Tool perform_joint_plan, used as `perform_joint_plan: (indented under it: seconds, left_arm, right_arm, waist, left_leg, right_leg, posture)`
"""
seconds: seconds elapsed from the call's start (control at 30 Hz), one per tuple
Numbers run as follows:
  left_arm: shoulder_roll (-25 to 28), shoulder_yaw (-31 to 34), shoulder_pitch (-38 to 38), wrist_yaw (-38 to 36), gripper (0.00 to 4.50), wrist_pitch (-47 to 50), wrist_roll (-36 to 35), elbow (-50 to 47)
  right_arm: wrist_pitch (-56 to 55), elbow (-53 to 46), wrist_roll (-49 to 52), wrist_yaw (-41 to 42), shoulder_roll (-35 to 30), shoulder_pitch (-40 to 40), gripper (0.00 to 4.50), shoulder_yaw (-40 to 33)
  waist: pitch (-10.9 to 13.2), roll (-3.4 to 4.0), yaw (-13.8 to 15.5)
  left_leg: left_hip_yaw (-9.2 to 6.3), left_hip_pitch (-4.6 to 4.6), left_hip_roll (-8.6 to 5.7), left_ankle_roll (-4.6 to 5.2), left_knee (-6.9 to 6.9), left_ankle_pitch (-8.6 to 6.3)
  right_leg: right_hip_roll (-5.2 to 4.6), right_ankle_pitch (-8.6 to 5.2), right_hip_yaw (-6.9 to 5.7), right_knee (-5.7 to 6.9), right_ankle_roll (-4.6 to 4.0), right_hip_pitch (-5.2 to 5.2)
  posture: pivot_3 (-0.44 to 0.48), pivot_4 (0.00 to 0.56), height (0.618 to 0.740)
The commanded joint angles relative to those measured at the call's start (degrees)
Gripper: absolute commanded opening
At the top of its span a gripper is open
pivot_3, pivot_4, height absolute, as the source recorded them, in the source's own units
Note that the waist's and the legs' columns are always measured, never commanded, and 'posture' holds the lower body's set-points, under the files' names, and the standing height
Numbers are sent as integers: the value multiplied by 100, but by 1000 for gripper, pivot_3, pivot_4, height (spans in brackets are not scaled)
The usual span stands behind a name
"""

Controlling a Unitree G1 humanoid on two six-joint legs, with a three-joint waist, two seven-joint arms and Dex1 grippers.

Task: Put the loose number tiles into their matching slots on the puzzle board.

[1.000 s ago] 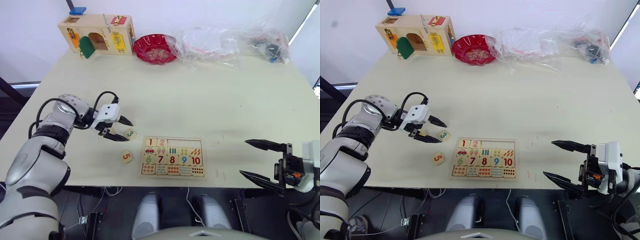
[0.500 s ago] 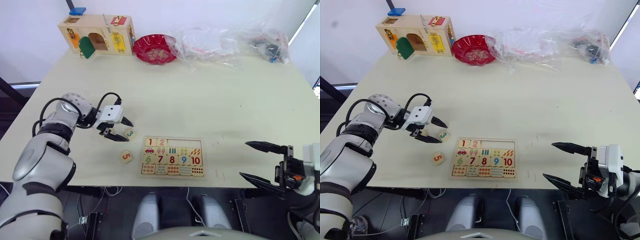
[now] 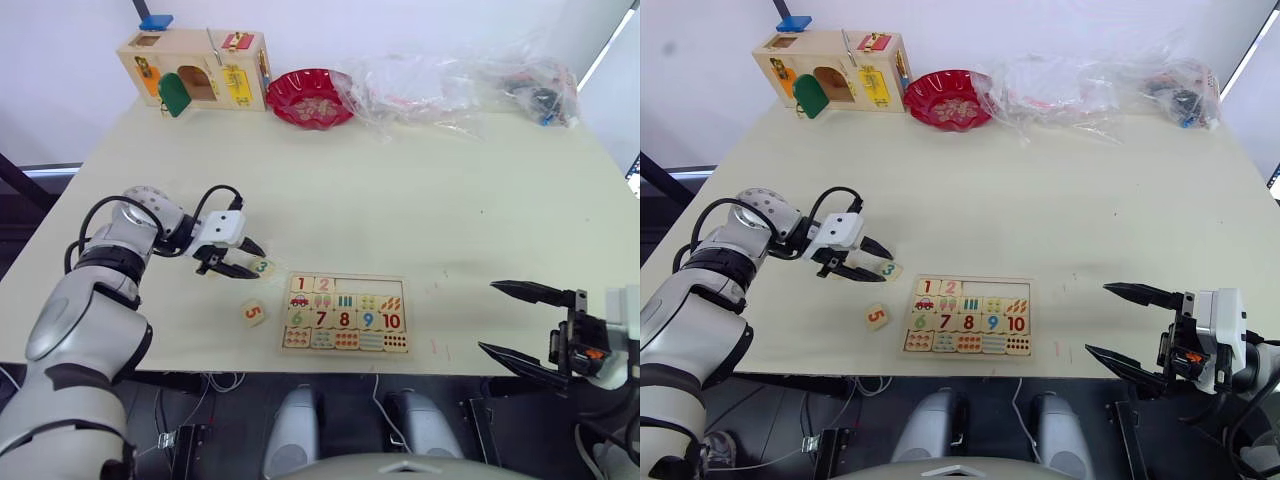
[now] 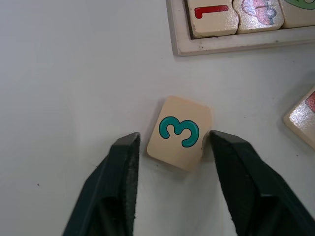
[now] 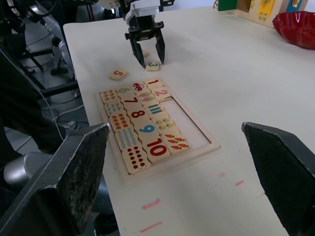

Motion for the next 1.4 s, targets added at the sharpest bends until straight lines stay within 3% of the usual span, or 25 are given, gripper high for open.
perform_joint_plan:
  seconds: [0.03,0.57,0.67,0.7,0.73,1.0,1.17,1.3,1.4]
  left_arm:
    - [88,65,11,-161,2408,-65,33,29]
    - [143,126,125,-161,2408,6,8,3]
    - [161,131,170,-161,1567,10,-25,-34]
    - [174,153,189,-161,1094,27,-51,-56]
    - [191,166,208,-161,952,40,-76,-81]
    - [529,624,449,-161,953,370,-414,-624]
    - [1014,1299,1016,-161,953,1361,-780,-2008]
    - [1605,2045,1895,69,953,2773,-1062,-4044]
    - [2053,2606,2591,700,953,4116,-1385,-5855]
  right_arm:
    - [-103,-162,14,-8,31,1,4500,-97]
    - [-106,-137,-1,41,50,-24,4500,-80]
    - [-119,-135,-1,61,55,-13,4500,-87]
    - [-129,-120,-3,75,53,-10,4500,-100]
    - [-135,-104,-4,87,50,-11,4500,-111]
    - [-164,-43,-51,88,64,-96,4500,-79]
    - [-174,49,-27,116,58,-182,4500,-128]
    - [-252,148,-25,234,53,-167,4500,-199]
    - [-335,340,-2,392,20,-238,4500,-263]
  waist:
    - [0,0,1]
    - [0,0,-2]
    - [-1,1,-1]
    - [-1,1,1]
    - [-1,1,-1]
    - [0,1,-12]
    - [0,0,-12]
    - [0,1,-8]
    - [2,1,-14]
  left_leg:
    - [0,0,0,0,0,0]
    - [-1,1,0,0,1,0]
    - [0,1,0,0,1,0]
    - [-1,1,0,0,1,0]
    - [-2,1,0,0,2,0]
    - [-3,0,0,0,3,0]
    - [-3,-2,1,0,3,0]
    - [-4,-1,1,0,5,0]
    - [-6,-2,4,-1,5,0]
  right_leg:
    - [0,0,0,0,0,0]
    - [0,0,0,3,0,0]
    - [0,0,0,3,0,0]
    - [0,0,0,4,0,0]
    - [0,0,-1,5,0,0]
    - [1,0,0,6,0,-1]
    - [0,0,0,6,0,-3]
    - [-2,-1,-2,7,0,-2]
    - [-3,-1,2,6,0,-1]
  posture:
    - [0,150,740]
    - [0,150,740]
    - [0,150,740]
    - [0,150,740]
    - [0,150,740]
    - [0,150,740]
    - [0,150,740]
    - [0,150,740]
    - [0,150,740]
